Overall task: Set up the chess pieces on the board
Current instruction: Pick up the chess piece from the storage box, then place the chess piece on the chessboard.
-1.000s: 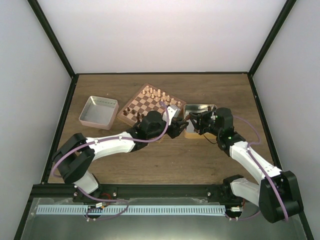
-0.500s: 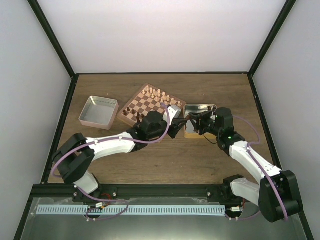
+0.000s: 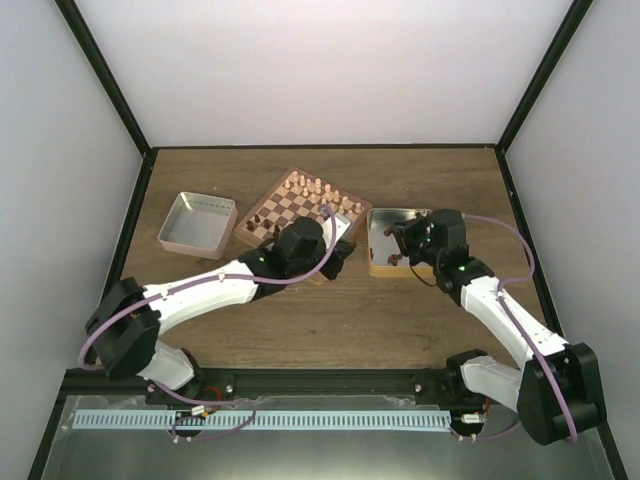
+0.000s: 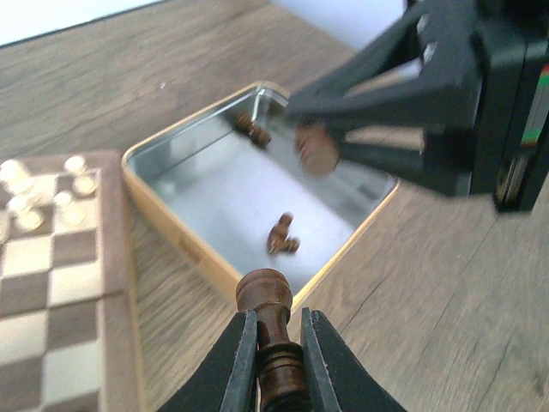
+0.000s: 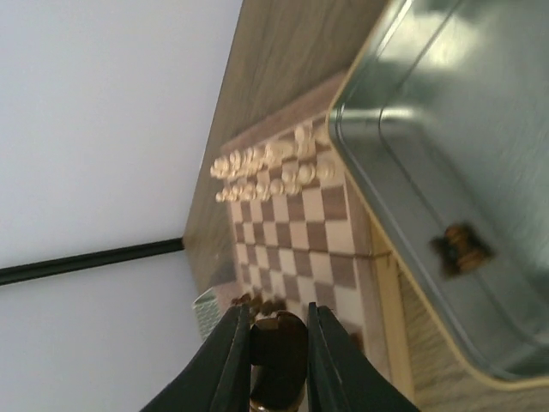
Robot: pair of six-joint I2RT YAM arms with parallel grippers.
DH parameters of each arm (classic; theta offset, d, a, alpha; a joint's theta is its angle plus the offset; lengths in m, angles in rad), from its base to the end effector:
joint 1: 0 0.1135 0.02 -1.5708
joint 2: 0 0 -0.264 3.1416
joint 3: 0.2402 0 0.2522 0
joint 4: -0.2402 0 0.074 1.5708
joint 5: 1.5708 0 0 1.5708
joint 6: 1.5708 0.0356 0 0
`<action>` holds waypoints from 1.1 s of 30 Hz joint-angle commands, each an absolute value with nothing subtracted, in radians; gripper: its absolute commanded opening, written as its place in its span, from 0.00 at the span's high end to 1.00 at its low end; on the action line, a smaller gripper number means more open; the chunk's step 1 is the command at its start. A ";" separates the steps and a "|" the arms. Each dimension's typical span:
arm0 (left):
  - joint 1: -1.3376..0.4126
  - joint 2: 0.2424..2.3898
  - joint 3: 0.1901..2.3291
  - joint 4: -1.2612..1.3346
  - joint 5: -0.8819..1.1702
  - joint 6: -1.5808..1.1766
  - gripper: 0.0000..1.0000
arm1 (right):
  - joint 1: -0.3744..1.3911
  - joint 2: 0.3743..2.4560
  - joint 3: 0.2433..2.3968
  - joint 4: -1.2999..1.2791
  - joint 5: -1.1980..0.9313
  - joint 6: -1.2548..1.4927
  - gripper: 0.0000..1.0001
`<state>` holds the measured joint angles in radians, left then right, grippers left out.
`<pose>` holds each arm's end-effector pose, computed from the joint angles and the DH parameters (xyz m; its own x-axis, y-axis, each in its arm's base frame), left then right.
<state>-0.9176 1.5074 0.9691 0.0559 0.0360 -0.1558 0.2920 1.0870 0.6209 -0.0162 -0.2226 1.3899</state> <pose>0.2065 -0.2719 0.2521 -0.4047 0.2736 -0.8726 0.7594 0.6321 -0.1540 0.2269 0.0764 0.2403 -0.5403 0.8394 -0.0587 0.3527 0.2892 0.8899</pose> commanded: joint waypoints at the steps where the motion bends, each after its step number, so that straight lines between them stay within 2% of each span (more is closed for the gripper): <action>1: -0.882 1.421 1.021 -0.224 -0.051 -0.109 0.90 | 0.289 1.057 0.690 -0.134 -0.029 1.184 0.86; 10: -0.723 1.409 1.124 -0.540 -0.140 -0.139 0.89 | 0.289 1.023 0.647 -0.168 0.007 1.133 0.85; 18: -0.630 1.559 1.288 -0.753 -0.043 -0.186 0.85 | 0.289 1.027 0.632 -0.167 -0.008 1.128 0.85; 33: -0.554 1.770 1.348 -0.789 -0.012 -0.160 0.82 | 0.290 1.020 0.622 -0.166 -0.009 1.123 0.85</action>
<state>-0.5560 1.7329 1.3102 -0.7959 -0.0383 -0.1741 0.2920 1.0348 0.6308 -0.1570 -0.0288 1.1370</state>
